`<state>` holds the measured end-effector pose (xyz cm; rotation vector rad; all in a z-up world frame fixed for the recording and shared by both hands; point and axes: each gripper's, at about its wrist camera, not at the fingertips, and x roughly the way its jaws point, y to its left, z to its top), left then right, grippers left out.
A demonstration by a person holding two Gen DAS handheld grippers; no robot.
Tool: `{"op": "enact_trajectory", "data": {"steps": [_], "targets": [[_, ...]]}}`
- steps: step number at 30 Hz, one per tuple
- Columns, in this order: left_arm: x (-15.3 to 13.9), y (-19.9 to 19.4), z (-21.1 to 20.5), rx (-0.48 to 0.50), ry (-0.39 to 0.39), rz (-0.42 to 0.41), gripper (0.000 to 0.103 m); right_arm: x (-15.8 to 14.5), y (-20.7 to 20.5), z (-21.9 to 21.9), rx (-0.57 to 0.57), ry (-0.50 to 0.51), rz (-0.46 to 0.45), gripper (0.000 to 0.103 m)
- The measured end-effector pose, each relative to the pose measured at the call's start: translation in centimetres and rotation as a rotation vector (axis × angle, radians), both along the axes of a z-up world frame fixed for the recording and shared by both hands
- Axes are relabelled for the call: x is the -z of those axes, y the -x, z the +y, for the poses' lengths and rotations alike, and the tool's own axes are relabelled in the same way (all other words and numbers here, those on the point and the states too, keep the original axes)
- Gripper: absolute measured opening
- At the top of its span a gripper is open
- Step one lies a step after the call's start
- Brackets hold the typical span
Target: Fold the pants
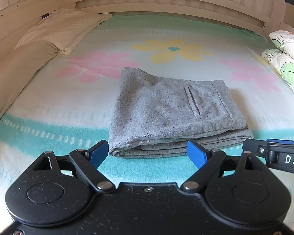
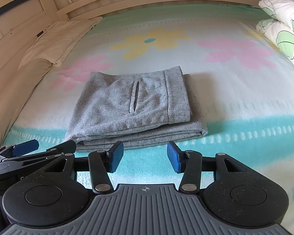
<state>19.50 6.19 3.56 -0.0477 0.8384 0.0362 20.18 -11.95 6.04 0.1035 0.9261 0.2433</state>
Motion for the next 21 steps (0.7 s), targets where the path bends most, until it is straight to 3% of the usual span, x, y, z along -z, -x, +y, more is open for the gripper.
{"op": "enact_trajectory", "data": {"steps": [21], "targets": [[0.09,0.06,-0.09,0.008,-0.005,0.004,0.088,0.06,0.08,0.37,-0.001,0.001,0.002,0.048]]}}
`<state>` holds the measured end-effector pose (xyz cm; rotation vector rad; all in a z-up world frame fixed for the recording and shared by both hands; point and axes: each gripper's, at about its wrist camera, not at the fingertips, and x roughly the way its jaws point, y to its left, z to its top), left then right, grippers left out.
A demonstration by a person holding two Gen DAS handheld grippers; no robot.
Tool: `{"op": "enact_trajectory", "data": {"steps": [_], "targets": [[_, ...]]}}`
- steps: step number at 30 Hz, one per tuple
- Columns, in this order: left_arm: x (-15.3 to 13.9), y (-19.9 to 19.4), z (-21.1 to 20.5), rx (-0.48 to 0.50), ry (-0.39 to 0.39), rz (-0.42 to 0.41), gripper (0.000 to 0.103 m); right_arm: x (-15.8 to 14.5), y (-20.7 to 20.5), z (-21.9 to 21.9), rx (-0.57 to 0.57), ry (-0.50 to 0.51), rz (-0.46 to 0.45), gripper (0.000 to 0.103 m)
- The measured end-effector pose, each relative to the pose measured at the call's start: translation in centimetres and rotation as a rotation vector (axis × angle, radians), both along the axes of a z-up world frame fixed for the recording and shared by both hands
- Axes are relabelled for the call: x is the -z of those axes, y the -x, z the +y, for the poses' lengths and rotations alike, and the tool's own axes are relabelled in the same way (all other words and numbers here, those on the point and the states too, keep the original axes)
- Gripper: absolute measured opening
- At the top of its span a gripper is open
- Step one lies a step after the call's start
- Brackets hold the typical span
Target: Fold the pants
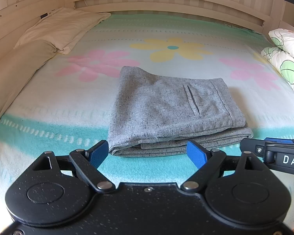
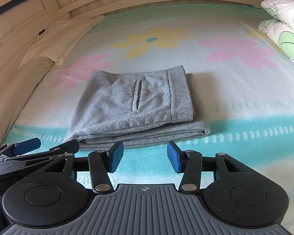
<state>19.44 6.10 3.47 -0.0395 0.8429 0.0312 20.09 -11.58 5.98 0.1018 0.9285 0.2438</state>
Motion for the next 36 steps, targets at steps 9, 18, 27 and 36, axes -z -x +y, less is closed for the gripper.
{"op": "enact_trajectory", "data": {"steps": [9,18,27,36], "targets": [[0.04,-0.05,-0.09,-0.003,-0.003,0.004,0.088,0.02,-0.01,-0.02,-0.002,0.001,0.000,0.048],[0.18,-0.16,-0.01,-0.004,0.004,0.009,0.088,0.06,0.01,-0.02,-0.001,0.000,0.000,0.048],[0.23,-0.14,-0.03,-0.011,-0.008,0.002,0.087,0.10,0.00,-0.07,-0.003,0.000,0.001,0.048],[0.34,-0.29,0.21,-0.024,0.000,0.009,0.087,0.16,0.09,-0.06,-0.004,-0.004,0.004,0.048]]}}
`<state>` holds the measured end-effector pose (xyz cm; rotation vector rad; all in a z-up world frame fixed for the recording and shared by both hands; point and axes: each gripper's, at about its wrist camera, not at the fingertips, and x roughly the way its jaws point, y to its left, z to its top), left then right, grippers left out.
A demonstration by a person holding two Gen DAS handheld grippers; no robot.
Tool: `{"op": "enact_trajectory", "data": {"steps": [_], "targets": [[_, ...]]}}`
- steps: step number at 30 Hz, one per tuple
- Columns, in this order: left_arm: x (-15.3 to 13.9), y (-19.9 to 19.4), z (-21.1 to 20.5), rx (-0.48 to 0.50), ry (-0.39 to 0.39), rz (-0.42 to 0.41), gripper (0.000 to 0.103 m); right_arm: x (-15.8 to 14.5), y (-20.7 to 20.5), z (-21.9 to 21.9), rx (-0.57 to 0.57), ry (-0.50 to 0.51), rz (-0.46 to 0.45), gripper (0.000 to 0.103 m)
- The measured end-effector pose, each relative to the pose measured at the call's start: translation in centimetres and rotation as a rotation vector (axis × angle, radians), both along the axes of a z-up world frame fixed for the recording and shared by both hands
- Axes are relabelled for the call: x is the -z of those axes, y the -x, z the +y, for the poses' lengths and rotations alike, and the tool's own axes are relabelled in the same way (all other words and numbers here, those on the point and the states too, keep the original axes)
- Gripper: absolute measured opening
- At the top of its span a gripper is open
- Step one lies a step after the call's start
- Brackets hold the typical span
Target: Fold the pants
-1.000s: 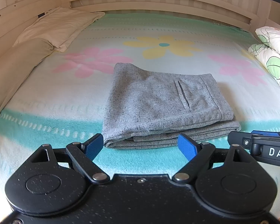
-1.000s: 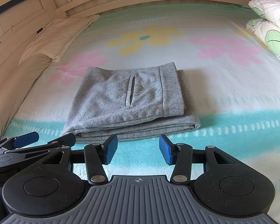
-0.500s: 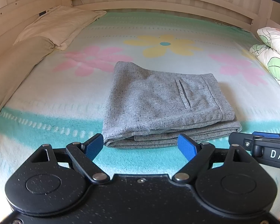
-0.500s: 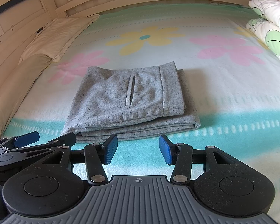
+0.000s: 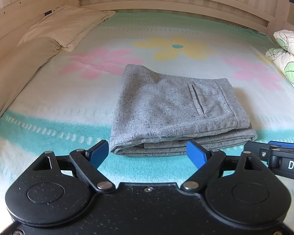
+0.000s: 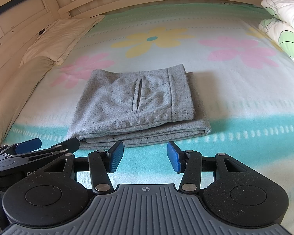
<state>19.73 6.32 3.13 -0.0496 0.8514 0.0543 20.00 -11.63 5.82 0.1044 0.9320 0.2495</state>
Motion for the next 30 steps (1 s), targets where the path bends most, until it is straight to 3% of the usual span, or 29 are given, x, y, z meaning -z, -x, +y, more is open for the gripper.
{"op": "enact_trajectory", "data": {"steps": [30], "targets": [[0.10,0.00,-0.09,-0.003,0.007,-0.005,0.086,-0.02,0.06,0.12,-0.008,0.002,0.005,0.048]]}}
